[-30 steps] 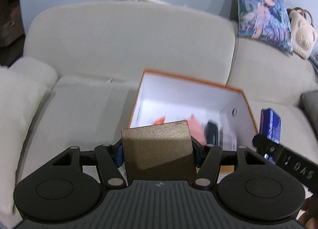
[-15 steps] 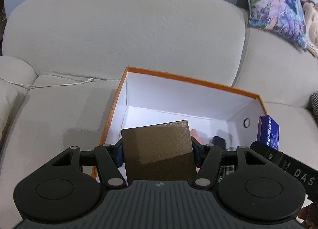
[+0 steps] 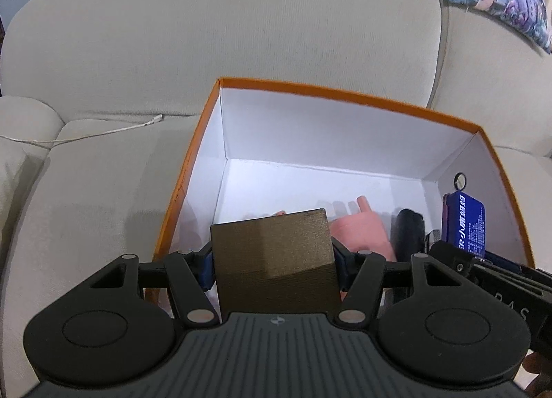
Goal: Organize rigid objects
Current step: 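Carry the cardboard box and blue tin over the orange box and lower them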
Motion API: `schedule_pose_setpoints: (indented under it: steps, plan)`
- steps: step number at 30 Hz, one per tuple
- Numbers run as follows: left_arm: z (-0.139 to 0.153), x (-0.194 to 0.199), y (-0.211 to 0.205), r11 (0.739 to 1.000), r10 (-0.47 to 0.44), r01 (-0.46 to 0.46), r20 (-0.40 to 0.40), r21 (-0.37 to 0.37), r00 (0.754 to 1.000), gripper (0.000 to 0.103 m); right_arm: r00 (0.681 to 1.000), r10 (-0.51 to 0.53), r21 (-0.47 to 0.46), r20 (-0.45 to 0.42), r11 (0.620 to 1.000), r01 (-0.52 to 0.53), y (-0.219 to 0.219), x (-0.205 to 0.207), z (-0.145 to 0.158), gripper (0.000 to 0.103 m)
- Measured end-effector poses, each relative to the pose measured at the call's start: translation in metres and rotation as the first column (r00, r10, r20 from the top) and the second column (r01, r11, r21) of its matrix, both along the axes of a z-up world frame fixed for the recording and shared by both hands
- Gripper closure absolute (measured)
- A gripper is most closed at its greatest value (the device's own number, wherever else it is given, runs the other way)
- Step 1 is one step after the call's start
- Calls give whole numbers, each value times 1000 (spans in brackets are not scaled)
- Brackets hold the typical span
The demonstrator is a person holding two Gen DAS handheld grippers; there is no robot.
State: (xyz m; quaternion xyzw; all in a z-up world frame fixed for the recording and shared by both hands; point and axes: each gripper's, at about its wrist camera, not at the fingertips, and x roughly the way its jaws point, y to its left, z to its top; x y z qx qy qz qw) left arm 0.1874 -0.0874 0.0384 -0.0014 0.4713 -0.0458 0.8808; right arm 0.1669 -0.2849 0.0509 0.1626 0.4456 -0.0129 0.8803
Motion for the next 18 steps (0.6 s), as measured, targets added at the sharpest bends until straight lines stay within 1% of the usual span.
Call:
schedule_pose_setpoints:
  steps: [12,18]
  plan:
    - [-9,2,-9,998,-28,29,-15,57,999,32,999,21,-23,-33,1000,-22,2,0,-8,55]
    - [-16,3,-12,997,-37,40,-34,73,999,32,998,22,-32,-54,999,-24,1,3,-14,55]
